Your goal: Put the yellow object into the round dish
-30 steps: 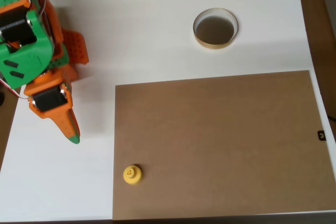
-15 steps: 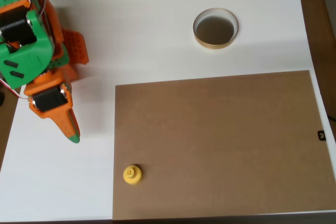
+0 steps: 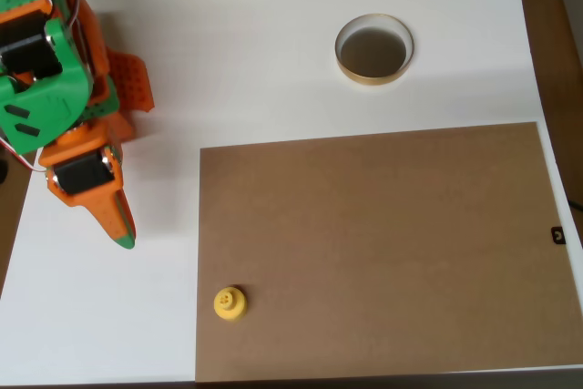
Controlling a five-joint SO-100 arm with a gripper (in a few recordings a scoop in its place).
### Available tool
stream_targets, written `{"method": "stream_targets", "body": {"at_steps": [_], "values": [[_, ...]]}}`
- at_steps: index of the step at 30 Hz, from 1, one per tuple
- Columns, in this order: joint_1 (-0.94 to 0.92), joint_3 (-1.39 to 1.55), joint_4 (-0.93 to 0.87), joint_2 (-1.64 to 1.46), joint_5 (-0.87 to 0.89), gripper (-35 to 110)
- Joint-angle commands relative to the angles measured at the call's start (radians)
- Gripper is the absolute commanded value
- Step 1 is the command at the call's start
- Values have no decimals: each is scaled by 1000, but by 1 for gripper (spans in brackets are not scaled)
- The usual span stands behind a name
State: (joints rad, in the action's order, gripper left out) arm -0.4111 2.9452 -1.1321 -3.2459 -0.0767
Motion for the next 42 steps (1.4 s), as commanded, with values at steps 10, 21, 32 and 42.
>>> {"method": "stream_targets", "body": {"at_steps": [10, 21, 32, 42], "values": [[-84, -95, -12, -21, -78, 9], [49, -164, 12, -3, -150, 18], [160, -500, 72, 476, -107, 21], [238, -652, -15, 606, -123, 24]]}}
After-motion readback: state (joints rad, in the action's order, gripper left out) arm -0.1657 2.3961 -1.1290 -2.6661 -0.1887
